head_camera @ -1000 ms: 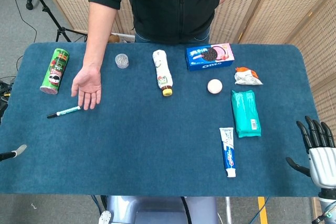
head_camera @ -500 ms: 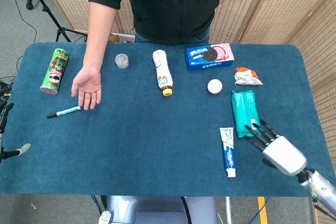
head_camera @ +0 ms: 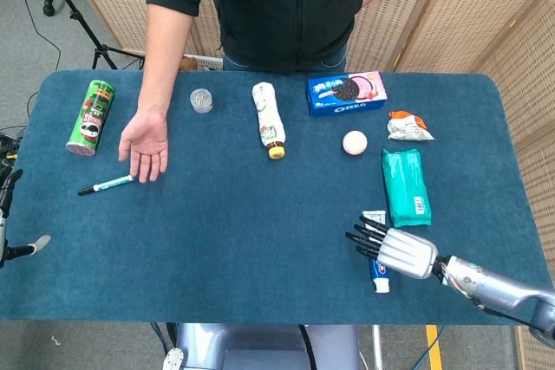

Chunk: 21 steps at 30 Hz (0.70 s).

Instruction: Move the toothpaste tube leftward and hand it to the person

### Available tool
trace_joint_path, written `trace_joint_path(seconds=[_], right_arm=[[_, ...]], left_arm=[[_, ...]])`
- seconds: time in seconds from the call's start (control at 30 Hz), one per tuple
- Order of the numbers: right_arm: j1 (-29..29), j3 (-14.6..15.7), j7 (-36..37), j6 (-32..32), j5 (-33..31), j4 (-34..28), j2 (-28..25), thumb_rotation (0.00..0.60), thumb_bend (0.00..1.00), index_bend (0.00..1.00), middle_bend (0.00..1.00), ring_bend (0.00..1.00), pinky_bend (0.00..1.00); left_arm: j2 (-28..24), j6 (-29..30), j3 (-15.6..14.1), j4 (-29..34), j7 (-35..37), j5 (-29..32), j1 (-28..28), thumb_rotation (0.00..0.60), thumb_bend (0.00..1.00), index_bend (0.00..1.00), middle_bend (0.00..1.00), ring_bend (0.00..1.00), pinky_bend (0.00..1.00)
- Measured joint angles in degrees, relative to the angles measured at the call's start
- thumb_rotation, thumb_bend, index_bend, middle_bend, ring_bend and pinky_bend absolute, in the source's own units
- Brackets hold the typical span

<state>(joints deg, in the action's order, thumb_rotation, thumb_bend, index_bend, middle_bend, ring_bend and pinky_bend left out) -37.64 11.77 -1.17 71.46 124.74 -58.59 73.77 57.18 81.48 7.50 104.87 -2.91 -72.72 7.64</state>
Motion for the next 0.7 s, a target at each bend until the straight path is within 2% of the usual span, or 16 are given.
trace_joint_path(seconds=[0.23,0.33,0.4,0.5,0.57,0.67,0.7], right_arm=[[-0.1,2.0,-0.4,-0.7,0.1,4.5,2.8,0.6,0.0,0.23,0.05,0.0,0.01],[0.1,2.8,0.2,-0.2,0.0,6.7,4.3,0.6,0.06,0.27,0.09,0.0,0.04],[0.2,3.2,0.7,0.3,-0.1,8.1,5.3,0.6,0.16,0.32,0.14,0.04,0.08],[0.4,3.7,1.9,1.4,-0.2,10.1,6.5,0.6,0.44,0.42,0.26,0.16,0.2],[0.5,4.1,3.2,2.3,-0.2,11.7,7.5,0.6,0.67,0.5,0.36,0.24,0.32],[0.6,5.0,5.6,3.4,-0.1,14.4,9.0,0.6,0.92,0.58,0.45,0.32,0.41],[0.7,5.3,6.4,3.8,-0.1,15.4,9.6,0.6,0.96,0.59,0.47,0.34,0.43]], left_arm=[[0.5,0.2,0.0,-1.1,1.5,-1.3,0.0,0.6,0.0,0.0,0.0,0.0,0.0],[0.6,0.1,0.0,-1.3,1.7,-1.4,0.1,0.6,0.0,0.0,0.0,0.0,0.0],[0.6,0.0,0.0,-1.3,1.6,-1.4,0.2,0.6,0.0,0.0,0.0,0.0,0.0],[0.7,-0.1,-0.1,-1.2,1.5,-1.4,0.2,0.6,0.0,0.0,0.0,0.0,0.0],[0.8,-0.2,-0.1,-1.2,1.3,-1.3,0.2,0.6,0.0,0.0,0.0,0.0,0.0],[0.9,-0.5,-0.2,-1.2,0.9,-1.2,0.4,0.6,0.0,0.0,0.0,0.0,0.0],[1.0,-0.6,-0.2,-1.2,0.8,-1.2,0.4,0.6,0.0,0.0,0.0,0.0,0.0]])
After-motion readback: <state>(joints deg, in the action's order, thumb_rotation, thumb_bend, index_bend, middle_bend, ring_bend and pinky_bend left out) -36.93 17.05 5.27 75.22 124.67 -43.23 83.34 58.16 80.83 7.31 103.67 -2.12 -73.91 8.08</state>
